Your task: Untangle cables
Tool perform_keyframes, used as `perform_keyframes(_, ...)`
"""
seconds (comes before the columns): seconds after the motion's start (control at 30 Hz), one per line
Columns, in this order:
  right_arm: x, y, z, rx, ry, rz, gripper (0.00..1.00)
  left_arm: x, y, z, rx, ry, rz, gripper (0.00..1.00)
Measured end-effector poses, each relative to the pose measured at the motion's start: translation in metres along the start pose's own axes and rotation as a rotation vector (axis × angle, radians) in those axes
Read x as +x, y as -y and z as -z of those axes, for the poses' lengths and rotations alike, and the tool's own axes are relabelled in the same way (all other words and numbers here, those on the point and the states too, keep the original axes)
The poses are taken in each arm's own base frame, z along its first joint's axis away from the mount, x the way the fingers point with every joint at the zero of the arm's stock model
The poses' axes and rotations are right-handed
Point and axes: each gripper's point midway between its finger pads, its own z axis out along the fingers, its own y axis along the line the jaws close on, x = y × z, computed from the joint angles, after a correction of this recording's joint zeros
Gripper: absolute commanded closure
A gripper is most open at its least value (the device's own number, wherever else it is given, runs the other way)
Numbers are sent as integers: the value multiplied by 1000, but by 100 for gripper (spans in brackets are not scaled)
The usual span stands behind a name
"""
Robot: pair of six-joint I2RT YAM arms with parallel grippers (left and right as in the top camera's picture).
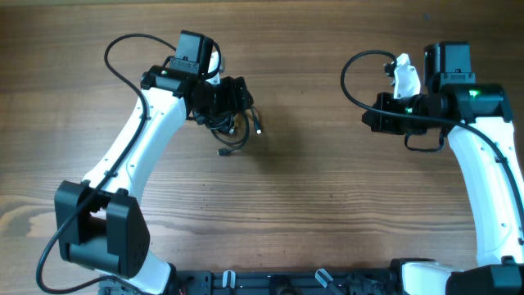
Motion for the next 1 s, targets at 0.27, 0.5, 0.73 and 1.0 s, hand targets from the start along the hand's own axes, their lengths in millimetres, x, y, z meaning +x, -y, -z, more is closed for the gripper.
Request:
perform_keyframes(0.27, 2, 0, 0, 0, -8, -1, 96, 1, 0, 0, -2, -3, 1, 14)
perform_keyframes(0.5, 2, 0, 0, 0, -8, -1, 96, 2, -2, 0, -9, -6, 3, 14)
perform_keyframes(0.73, 3, 0, 0, 1, -11, -2, 96, 3, -4, 0, -20, -11, 5, 12)
perform_keyframes(1.0, 2, 4, 0, 23, -8, -37, 96, 11, 6, -4, -20, -22, -24, 9)
